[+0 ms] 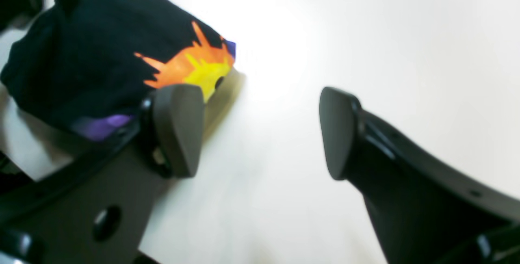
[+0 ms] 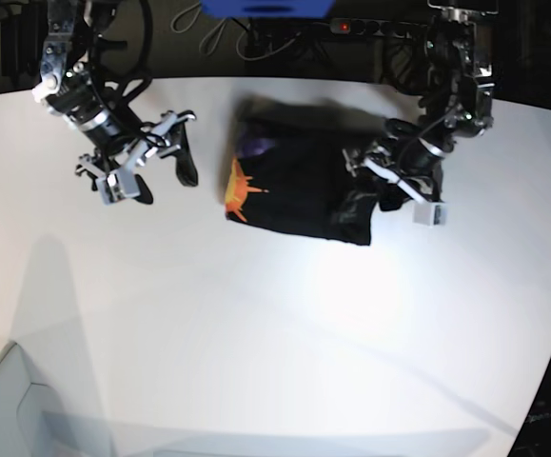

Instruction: Layout the t-shirt on the table in an organized manner, then fold the t-shirt properly

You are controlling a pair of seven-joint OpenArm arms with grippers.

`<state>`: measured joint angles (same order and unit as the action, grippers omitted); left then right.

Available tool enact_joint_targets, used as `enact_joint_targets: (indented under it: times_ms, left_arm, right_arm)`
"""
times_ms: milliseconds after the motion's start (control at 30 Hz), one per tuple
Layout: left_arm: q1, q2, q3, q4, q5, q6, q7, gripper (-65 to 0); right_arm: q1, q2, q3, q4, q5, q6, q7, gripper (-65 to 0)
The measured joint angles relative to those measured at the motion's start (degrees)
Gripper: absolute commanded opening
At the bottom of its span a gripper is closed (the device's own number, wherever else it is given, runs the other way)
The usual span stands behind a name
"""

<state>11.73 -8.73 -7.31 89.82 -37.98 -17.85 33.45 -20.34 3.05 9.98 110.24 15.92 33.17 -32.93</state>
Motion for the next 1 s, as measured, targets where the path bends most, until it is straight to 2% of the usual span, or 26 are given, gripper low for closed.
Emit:
enact_joint_targets:
  times_ms: [167,333,500,567,600,667,733,767,900,1000]
  left_arm:
    - [-2.2,0.0,2.7,-4.5,0.5,0.1,-0.2,-7.6]
    - [-4.0,-0.1,6.0,-8.8,-0.2,-0.4,-3.4,-7.8]
    - [-9.2,-0.6,12.7,-15.0,-1.4,-1.7,-5.5,-9.3]
    - [-10.9,-0.9,14.7,-17.1,-1.5,-2.1,-6.4,-15.8]
    - [-11.8,-1.2,16.0,-18.0,-1.0,-2.1,-6.6,-21.7]
    - [-14.4,-1.9,19.5,-20.0,1.4,-2.0,-6.5,-37.5]
    - [-17.1,-1.7,22.1,-22.6,3.3,-2.1,-6.5,-49.7]
    - [-18.5,-1.5,23.3,-24.2,4.2,-2.4,-6.8,-51.6]
    - [-24.5,-0.8,29.4,-29.0,9.2,-3.4,-8.3,-51.6]
    - [-28.8,-0.7,35.1,-31.3,13.2,-3.4,-9.1,-51.6]
  right_arm:
    - [-2.1,0.1,0.3,2.1,-0.2,0.0,0.0,-20.3]
    - [-2.5,0.2,0.3,3.1,0.0,0.0,0.0,-20.3]
    - [-3.9,0.1,4.5,3.8,-0.2,0.0,-0.1,-20.3]
    - [-3.7,0.0,5.7,3.8,0.1,0.0,-0.1,-20.3]
    - [-3.7,-0.2,7.0,3.8,0.5,0.0,0.1,-20.3]
    - [-4.5,0.0,10.0,3.9,0.4,0.0,0.3,-20.3]
    - [-5.4,0.0,12.2,3.9,0.0,0.0,0.1,-20.3]
    - [-5.6,-0.1,13.0,3.9,-0.1,0.0,-0.2,-20.3]
    - [-6.5,-0.4,17.5,3.9,0.4,0.2,0.7,-20.3]
    - [-7.7,-1.9,21.5,3.9,0.2,0.2,0.0,-20.3]
